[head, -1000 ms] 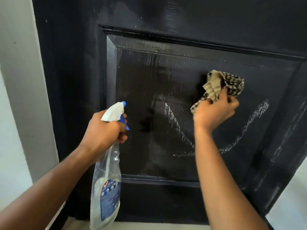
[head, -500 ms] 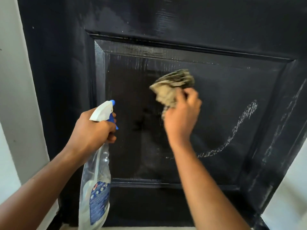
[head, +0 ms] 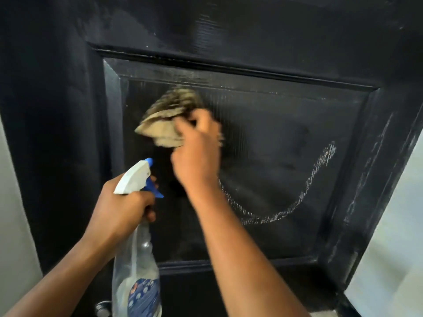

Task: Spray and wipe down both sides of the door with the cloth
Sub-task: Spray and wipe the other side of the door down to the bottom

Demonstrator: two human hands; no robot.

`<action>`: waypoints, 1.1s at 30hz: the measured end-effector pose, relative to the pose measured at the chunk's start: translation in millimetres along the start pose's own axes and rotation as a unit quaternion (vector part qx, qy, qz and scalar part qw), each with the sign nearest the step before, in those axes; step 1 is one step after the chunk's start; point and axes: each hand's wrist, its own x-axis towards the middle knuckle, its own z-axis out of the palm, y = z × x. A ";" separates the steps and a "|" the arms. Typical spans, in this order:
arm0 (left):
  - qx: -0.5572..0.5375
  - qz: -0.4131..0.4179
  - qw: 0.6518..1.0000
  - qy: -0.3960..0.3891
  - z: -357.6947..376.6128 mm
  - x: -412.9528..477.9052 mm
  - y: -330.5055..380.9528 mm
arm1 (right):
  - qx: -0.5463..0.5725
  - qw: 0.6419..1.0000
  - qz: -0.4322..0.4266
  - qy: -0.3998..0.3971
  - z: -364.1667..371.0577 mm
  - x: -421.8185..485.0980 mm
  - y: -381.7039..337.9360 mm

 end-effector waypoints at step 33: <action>0.029 -0.013 0.999 -0.015 62.3 1.3 -15.0 | -0.160 0.983 -0.068 0.050 -95.7 38.7 144.5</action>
